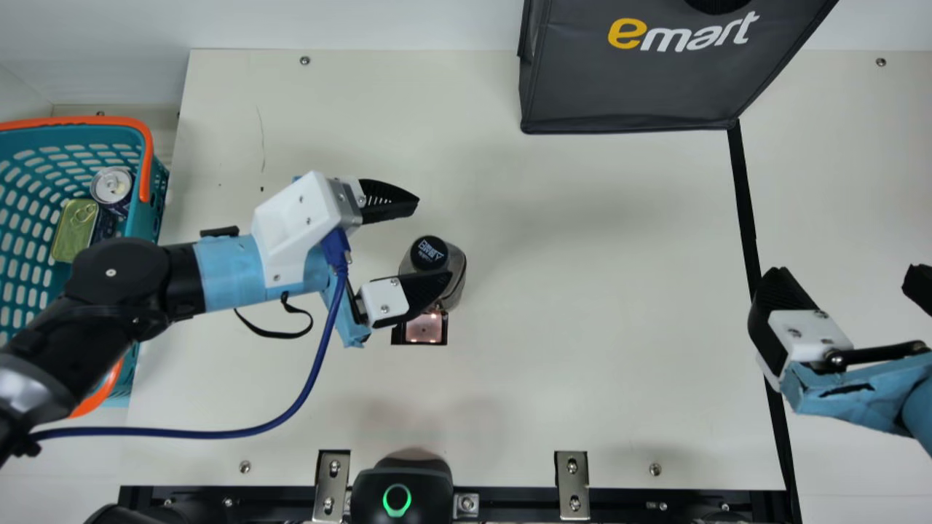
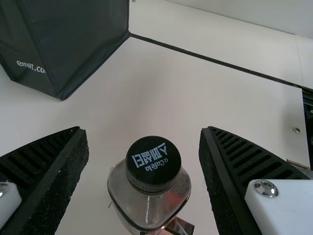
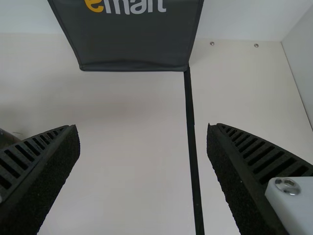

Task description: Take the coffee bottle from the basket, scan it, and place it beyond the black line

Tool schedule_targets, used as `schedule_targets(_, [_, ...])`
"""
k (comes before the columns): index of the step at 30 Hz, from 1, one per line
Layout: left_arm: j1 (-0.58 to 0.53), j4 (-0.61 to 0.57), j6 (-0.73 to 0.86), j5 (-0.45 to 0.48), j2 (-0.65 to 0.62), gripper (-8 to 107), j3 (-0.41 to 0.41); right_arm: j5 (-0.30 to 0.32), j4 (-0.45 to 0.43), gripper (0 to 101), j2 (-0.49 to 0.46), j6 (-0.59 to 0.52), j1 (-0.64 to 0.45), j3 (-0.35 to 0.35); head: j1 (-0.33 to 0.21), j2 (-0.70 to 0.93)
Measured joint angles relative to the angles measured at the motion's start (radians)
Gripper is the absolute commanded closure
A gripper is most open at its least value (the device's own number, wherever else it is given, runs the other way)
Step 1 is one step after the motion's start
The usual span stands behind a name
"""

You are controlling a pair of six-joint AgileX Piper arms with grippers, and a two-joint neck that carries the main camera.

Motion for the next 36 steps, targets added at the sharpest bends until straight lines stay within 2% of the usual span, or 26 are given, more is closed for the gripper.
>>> schedule_targets(10, [0.020, 0.000, -0.033, 0.026, -0.044, 9, -0.004, 0.000, 0.000, 10, 0.000, 0.000, 0.000, 0.000, 0.000, -0.002])
schedule_targets(24, [0.044, 0.000, -0.171, 0.073, -0.136, 9, -0.035, 0.000, -0.001, 10, 0.000, 0.000, 0.000, 0.000, 0.000, 0.000])
schedule_targets(36, [0.026, 0.001, -0.200, 0.156, -0.210, 9, 0.013, 0.000, -0.001, 10, 0.000, 0.000, 0.000, 0.000, 0.000, 0.000])
